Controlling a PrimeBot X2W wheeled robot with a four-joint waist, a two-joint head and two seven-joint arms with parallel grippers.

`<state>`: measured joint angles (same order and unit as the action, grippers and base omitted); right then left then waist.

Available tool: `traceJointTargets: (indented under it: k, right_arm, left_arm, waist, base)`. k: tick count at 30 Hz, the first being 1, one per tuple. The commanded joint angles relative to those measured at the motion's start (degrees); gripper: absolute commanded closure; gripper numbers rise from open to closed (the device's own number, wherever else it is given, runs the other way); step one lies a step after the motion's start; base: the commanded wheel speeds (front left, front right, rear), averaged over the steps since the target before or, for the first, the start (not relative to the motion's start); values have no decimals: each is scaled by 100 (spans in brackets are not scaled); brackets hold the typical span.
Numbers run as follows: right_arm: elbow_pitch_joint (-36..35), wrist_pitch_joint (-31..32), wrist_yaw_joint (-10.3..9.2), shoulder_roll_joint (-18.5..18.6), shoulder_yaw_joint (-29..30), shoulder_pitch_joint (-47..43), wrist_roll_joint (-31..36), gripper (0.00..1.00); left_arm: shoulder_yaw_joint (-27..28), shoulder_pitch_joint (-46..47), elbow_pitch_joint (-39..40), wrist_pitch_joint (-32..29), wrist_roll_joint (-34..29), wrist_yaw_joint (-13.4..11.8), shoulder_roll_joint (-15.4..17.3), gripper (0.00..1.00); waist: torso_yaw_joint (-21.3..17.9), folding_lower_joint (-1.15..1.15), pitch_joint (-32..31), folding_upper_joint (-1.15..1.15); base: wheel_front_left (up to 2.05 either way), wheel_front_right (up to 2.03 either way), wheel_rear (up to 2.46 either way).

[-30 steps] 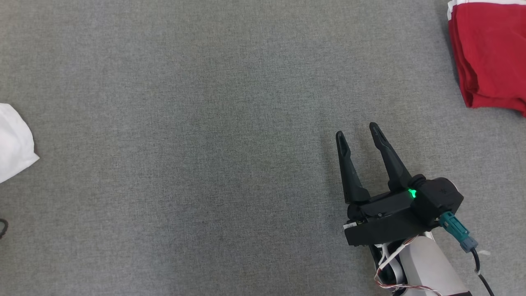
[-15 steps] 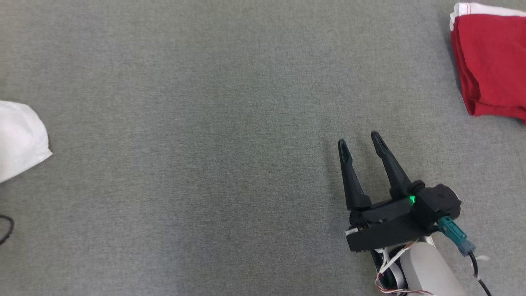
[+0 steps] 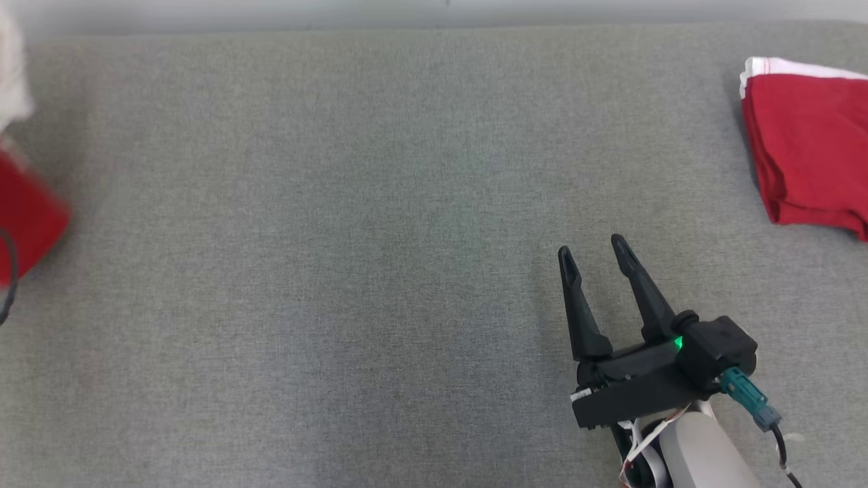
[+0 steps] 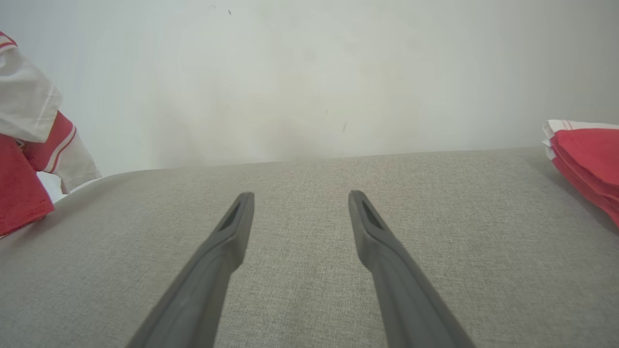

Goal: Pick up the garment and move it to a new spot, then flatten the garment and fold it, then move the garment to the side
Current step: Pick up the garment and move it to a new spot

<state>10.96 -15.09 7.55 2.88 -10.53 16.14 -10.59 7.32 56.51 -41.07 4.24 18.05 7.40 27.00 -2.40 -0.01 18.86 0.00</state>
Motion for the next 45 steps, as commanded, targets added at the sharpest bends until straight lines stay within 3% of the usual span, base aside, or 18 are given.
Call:
traceJointTargets:
  k: [1, 9, 12, 17, 24, 30, 35, 39, 45]
  right_arm:
    - [5, -6, -14, -7, -19, -131, -64, 0]
    - [17, -6, -14, -5, -13, -237, -248, 0]
    - [38, -6, -14, -6, 21, -279, -343, 0]
    - [97, -6, -14, -7, 96, -380, -409, 0]
    - [144, -6, -14, -7, 194, -487, -386, 0]
    - [197, -6, -14, -7, 325, -534, -357, 0]
    - [271, -6, -14, -9, 311, -527, -351, 0]
    - [327, -6, -14, -6, 286, -523, -356, 0]
    - [403, -6, -14, -7, 232, -542, -370, 0]
  left_arm:
    - [-104, 146, 289, 30, 18, 4, -95, 100]
    - [-597, 305, 1783, -438, 189, 5, -621, 100]
    - [-847, 251, 2419, -726, 304, -27, -975, 100]
    - [-1147, 105, 2984, -994, 513, -75, -1492, 100]
    - [-1557, -76, 3369, -1061, 506, -169, -1950, 100]
    - [-2258, -493, 3364, -1092, 721, -100, -2283, 100]
    - [-2768, -1071, 3140, -911, 973, -125, -2380, 100]
    - [-2925, -1613, 2793, -708, 1057, -188, -2374, 100]
    - [-3062, -2313, 1989, -451, 892, -178, -2088, 100]
  waist:
    - [-26, 1, -137, 0]
    - [-399, 1, -278, 0]
    - [-645, 1, -339, 0]
    - [-903, 1, -420, 0]
    - [-1072, 1, -447, 0]
    - [-1050, 1, -457, 0]
    - [-1000, 1, -484, 0]
    - [-958, 1, -503, 0]
    - [-920, 1, -518, 0]
  base:
    - [0, 0, 0]
    - [0, 0, 0]
    - [0, 0, 0]
    - [0, 0, 0]
    - [0, 0, 0]
    - [0, 0, 0]
    - [0, 0, 0]
    - [0, 0, 0]
    - [0, 0, 0]
